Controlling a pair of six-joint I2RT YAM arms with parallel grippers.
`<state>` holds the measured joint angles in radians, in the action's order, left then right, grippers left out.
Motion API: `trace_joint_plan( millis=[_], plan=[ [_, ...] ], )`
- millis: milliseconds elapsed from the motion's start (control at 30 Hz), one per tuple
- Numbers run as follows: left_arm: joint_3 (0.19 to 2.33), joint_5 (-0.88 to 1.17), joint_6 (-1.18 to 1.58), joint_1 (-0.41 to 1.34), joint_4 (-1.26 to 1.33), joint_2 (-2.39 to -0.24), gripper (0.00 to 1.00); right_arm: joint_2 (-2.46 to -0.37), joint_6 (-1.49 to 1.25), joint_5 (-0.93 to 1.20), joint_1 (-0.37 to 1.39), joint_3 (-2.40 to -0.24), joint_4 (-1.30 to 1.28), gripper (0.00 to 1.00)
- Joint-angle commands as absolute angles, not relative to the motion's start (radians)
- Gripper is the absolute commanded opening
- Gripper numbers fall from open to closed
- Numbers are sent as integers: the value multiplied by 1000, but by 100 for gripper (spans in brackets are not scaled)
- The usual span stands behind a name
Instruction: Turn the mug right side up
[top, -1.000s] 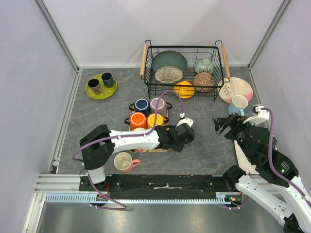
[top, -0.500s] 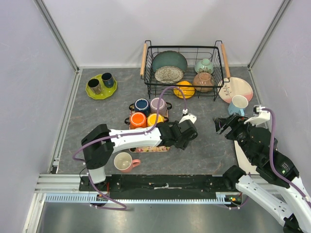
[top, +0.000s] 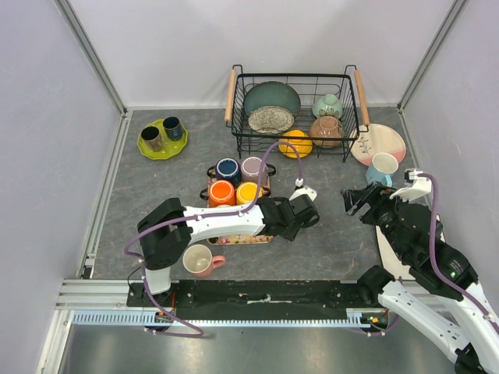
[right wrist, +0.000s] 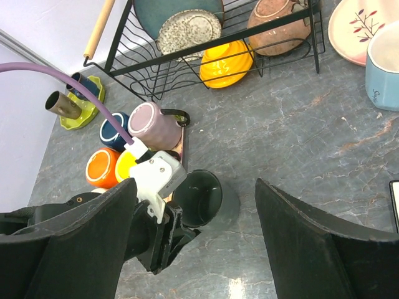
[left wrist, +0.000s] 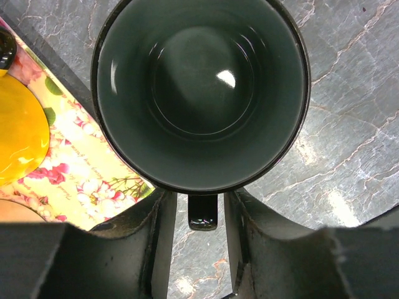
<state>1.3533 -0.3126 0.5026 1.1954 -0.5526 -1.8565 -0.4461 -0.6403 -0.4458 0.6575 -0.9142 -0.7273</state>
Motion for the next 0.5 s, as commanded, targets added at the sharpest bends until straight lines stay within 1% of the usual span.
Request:
trace_joint_plan(
  millis=[0,100,167,267,467],
  plan=[
    [1381,-333,471,1193,-554,-1864,41,-453,-635,-457,661,-908,-701,84],
    [1382,-336,468,1193,-557,-1864,41,-454,-635,-457,660,-907,-701,84],
    [1387,-342,471,1195,-558,-1859,45,-454,-637,-454,660,-905,-701,84],
    [1391,-347,472,1193,-558,-1855,50,-453,-637,-456,660,-902,-701,84],
    [1404,-348,465,1193,-557,-1858,50,-453,-638,-454,660,-896,-698,84]
  ],
)
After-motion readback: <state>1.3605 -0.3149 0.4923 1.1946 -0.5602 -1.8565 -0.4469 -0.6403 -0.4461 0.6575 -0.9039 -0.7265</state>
